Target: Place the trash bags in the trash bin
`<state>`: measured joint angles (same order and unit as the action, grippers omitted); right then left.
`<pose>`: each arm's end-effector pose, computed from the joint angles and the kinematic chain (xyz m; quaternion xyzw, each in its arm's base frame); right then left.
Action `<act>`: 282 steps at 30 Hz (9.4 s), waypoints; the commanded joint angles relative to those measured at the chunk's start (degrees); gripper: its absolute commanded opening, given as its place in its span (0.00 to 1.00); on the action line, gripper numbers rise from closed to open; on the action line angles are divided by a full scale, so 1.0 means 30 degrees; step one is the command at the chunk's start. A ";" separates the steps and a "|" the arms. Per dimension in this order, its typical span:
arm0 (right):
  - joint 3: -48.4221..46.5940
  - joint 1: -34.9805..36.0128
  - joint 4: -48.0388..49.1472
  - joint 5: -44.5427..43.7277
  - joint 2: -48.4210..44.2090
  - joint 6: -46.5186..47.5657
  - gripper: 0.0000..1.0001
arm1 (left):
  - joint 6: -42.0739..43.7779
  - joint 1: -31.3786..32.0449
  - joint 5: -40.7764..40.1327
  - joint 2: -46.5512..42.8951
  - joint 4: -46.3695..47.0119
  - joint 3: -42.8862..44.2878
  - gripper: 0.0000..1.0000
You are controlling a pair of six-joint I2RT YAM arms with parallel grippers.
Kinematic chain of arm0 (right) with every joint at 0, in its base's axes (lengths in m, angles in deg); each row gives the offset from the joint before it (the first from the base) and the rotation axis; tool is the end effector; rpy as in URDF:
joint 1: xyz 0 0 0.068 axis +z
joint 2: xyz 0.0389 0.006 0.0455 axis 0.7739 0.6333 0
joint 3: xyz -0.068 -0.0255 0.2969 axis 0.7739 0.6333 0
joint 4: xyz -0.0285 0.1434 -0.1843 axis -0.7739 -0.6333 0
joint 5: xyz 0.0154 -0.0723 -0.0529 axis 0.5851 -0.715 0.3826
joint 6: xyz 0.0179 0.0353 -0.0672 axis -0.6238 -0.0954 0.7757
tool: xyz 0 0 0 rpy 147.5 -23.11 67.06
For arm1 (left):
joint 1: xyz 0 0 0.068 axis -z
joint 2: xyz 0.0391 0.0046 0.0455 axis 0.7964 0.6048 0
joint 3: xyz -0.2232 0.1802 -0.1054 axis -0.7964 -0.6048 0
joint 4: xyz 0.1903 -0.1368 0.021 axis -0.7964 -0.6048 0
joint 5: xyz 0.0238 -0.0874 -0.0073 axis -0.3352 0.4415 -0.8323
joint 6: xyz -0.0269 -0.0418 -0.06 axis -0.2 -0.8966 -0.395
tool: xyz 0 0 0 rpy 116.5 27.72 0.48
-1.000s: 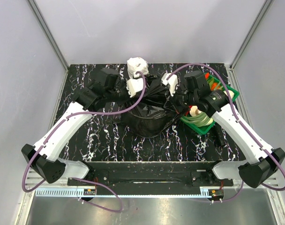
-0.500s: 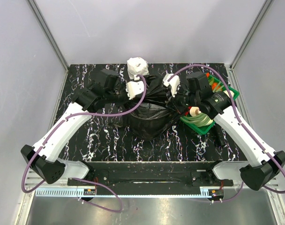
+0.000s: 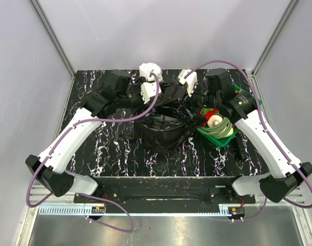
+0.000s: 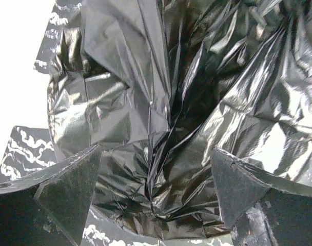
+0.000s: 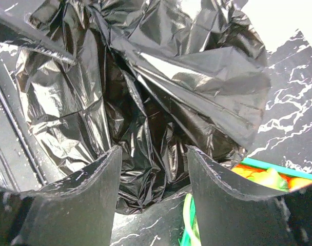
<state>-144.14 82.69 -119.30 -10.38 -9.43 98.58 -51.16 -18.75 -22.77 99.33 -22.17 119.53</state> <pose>0.2064 0.1590 0.4358 -0.4794 0.7234 0.2086 0.4509 0.2137 -0.1740 0.4234 0.5571 0.6783 -0.1703 0.4478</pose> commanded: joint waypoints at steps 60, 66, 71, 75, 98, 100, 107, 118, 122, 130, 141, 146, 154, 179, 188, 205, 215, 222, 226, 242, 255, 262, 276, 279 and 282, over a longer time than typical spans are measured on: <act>-0.1586 -0.4100 0.3436 -0.1943 0.1681 -0.4818 0.66 | 0.1381 0.2452 -0.1841 0.7343 0.0237 0.0645 0.74; -0.3403 -0.4100 0.3467 -0.0393 0.3965 -0.4673 0.68 | 0.1849 0.2481 -0.1840 0.6903 0.0824 -0.0118 0.75; -0.5277 -0.4129 0.2735 0.1424 0.6162 -0.4789 0.68 | 0.2025 0.2481 -0.1870 0.6961 0.0853 -0.0060 0.75; -0.6011 -0.4129 0.2705 0.2393 0.7247 -0.4994 0.68 | 0.2026 0.2481 -0.1957 0.7049 0.0853 -0.0030 0.75; -0.5135 -0.4100 0.2793 0.3011 0.7894 -0.3912 0.72 | 0.2670 0.2569 -0.2075 0.8367 0.0560 0.0877 0.76; -0.5047 -0.4100 0.2734 0.2806 0.7953 -0.3707 0.72 | 0.2728 0.2569 -0.2104 0.8455 0.0560 0.0907 0.76; -0.4725 -0.4100 0.2734 0.2570 0.8216 -0.3326 0.72 | 0.2934 0.2598 -0.2045 0.8806 0.0531 0.0995 0.76; -0.4695 -0.4071 0.2734 0.2745 0.8568 -0.3150 0.72 | 0.3168 0.2627 -0.1782 0.9275 0.0648 0.0966 0.76; -0.4607 -0.4100 0.2705 0.2922 0.8510 -0.3266 0.73 | 0.3227 0.2627 -0.1927 0.9393 0.0853 0.0791 0.76; -0.4753 -0.4070 0.2705 0.3127 0.8480 -0.3355 0.74 | 0.3403 0.2686 -0.2074 0.9802 0.1029 0.0468 0.76; -0.4665 -0.3661 0.2617 0.1958 0.8568 -0.2799 0.78 | 0.3637 0.2803 -0.2485 1.0506 0.1029 0.0351 0.76; -0.4694 -0.3456 0.2588 0.1252 0.8714 -0.2389 0.78 | 0.3666 0.2774 -0.2719 1.0652 0.1029 0.0175 0.76; -0.4841 -0.3163 0.2617 0.0988 0.8861 -0.2241 0.79 | 0.3754 0.2832 -0.3099 1.0828 0.1263 0.0028 0.76; -0.5251 -0.2899 0.2588 0.0696 0.8510 -0.2036 0.80 | 0.4223 0.2862 -0.3950 1.0858 0.1351 -0.1113 0.76; -0.5485 -0.2548 0.2530 0.0549 0.8509 -0.2095 0.80 | 0.4310 0.2891 -0.4330 1.0477 0.1732 -0.2022 0.76; -0.5837 -0.1698 0.2032 -0.0710 0.8685 -0.1714 0.81 | 0.4545 0.2891 -0.4535 1.0213 0.1410 -0.2784 0.76; -0.6013 -0.1346 0.1945 -0.1208 0.8744 -0.1597 0.81 | 0.4720 0.2891 -0.4711 0.9920 0.0827 -0.2875 0.76; -0.6218 -0.1141 0.1738 -0.1502 0.8803 -0.1421 0.80 | 0.5014 0.2891 -0.5150 1.0213 -0.0346 -0.2257 0.76; -0.6218 -0.1141 0.1739 -0.1532 0.8890 -0.1421 0.80 | 0.5102 0.2862 -0.5150 1.0126 -0.0670 -0.2315 0.76; -0.6189 -0.1053 0.1533 -0.1883 0.8627 -0.1187 0.81 | 0.4487 0.2833 -0.4771 0.9014 -0.0670 -0.1408 0.79; -0.6746 -0.1053 0.1123 -0.2234 0.8627 -0.1011 0.81 | 0.4194 0.2744 -0.4916 0.7431 -0.0407 -0.1320 0.83; -0.7067 -0.1053 0.0948 -0.2410 0.8568 -0.0923 0.80 | 0.3843 0.2744 -0.4624 0.6494 -0.0378 -0.0705 0.84; -0.7595 -0.1053 0.0801 -0.3025 0.8568 -0.0864 0.81 | 0.3110 0.2657 -0.4594 0.4561 0.1291 -0.0851 0.86; -0.7916 -0.1053 0.0830 -0.3112 0.8539 -0.1010 0.81 | 0.2934 0.2628 -0.4390 0.3946 0.2080 -0.0996 0.86; -0.8385 -0.1053 0.0772 -0.3347 0.8539 -0.1128 0.81 | 0.2700 0.2656 -0.4330 0.3389 0.2989 -0.1201 0.86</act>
<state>-165.23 78.93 -117.62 -18.77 17.45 95.48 -41.43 -10.57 -36.59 114.45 -19.51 115.57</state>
